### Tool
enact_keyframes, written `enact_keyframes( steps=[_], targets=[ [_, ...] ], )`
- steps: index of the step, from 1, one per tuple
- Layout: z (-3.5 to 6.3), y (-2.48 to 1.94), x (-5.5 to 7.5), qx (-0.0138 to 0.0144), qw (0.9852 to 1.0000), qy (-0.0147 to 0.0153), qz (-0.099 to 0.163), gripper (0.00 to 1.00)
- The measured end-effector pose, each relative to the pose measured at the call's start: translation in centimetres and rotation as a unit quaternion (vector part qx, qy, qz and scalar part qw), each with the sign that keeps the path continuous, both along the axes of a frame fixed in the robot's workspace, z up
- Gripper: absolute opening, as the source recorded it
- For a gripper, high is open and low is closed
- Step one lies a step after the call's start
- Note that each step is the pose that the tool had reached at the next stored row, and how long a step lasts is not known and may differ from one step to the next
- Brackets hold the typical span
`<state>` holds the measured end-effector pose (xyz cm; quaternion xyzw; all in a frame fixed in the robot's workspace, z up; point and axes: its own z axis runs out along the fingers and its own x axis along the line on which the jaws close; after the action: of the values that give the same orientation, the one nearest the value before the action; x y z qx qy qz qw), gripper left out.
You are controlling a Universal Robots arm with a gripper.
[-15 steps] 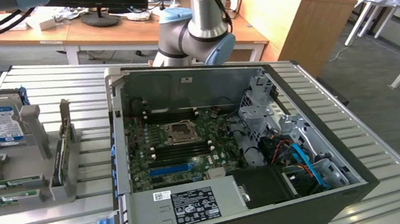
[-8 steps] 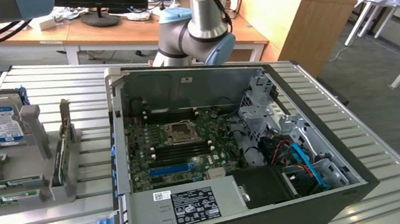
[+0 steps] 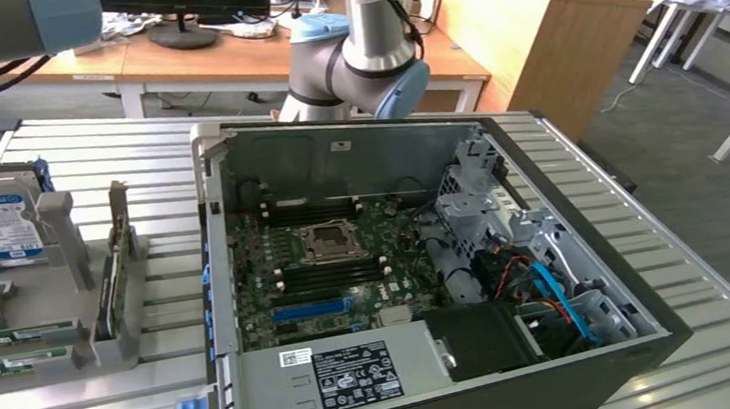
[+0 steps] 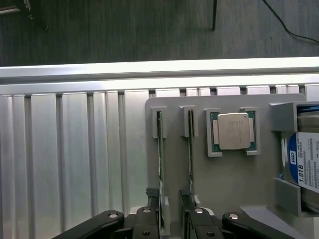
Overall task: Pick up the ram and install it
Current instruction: 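Pick up the ram and move it above insertion slot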
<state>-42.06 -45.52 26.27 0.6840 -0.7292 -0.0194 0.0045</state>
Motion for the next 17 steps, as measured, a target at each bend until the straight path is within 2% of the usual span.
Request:
enact_keyframes(
  steps=[17],
  targets=[
    [-2.31,-0.07,0.0,0.0,1.0,-0.0004,0.0,0.3]
  ],
)
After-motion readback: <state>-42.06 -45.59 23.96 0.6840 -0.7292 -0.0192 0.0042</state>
